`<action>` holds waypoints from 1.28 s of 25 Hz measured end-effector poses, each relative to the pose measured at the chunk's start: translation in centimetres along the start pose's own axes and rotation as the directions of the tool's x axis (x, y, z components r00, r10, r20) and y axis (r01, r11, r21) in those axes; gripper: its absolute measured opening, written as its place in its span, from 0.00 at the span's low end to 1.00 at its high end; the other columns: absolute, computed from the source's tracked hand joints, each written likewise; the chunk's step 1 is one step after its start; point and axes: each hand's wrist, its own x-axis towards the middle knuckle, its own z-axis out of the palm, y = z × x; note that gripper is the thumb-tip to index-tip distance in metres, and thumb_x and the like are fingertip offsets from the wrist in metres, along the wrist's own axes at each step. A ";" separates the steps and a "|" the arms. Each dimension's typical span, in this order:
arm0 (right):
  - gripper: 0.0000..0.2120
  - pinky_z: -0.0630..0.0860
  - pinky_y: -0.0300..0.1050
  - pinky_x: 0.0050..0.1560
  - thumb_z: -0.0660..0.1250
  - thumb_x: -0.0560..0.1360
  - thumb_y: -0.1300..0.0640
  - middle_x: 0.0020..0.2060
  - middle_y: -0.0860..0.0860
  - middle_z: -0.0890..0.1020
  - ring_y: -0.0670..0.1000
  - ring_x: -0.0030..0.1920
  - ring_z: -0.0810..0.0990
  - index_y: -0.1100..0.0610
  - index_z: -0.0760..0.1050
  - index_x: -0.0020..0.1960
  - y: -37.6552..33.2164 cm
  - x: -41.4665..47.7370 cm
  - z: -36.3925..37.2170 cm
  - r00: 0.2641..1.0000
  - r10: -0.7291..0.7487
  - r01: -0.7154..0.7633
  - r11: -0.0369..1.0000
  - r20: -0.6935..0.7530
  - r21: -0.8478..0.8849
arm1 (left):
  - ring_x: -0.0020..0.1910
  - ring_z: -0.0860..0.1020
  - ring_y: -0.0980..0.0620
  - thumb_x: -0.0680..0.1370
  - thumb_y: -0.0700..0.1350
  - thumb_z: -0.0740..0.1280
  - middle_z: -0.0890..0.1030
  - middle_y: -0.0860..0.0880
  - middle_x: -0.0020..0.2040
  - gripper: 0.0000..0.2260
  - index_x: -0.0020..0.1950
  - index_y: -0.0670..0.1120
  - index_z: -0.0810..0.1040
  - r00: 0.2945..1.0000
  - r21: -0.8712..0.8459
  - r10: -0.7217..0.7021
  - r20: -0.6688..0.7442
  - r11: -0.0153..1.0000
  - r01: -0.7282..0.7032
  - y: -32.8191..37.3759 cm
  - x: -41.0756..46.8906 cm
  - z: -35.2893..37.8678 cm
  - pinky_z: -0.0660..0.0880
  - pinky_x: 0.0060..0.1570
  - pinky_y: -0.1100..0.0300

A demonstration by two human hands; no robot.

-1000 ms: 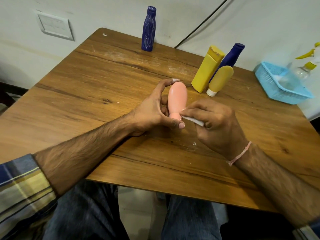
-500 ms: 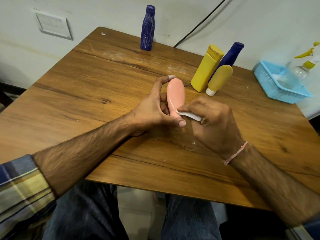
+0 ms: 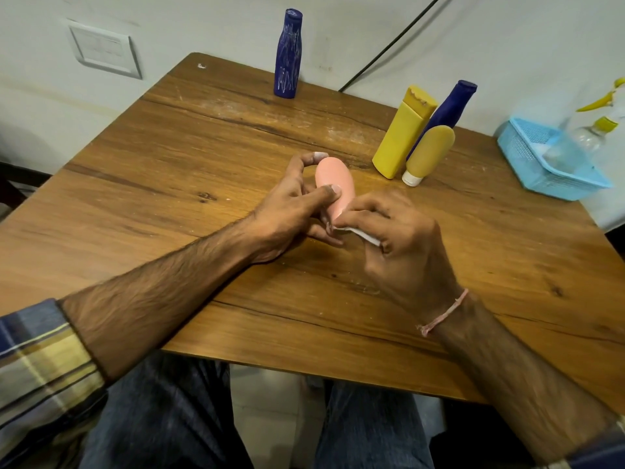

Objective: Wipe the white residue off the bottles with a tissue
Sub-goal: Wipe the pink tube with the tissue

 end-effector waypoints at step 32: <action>0.09 0.82 0.38 0.50 0.74 0.74 0.64 0.48 0.49 0.87 0.44 0.49 0.85 0.57 0.85 0.54 -2.2 0.8 2.2 0.619 0.681 -0.501 0.726 -0.391 0.471 | 0.39 0.85 0.41 0.83 0.36 0.62 0.81 0.31 0.50 0.18 0.71 0.35 0.66 0.992 -0.390 -0.128 -0.013 0.914 0.113 1.2 0.0 0.9 0.85 0.40 0.49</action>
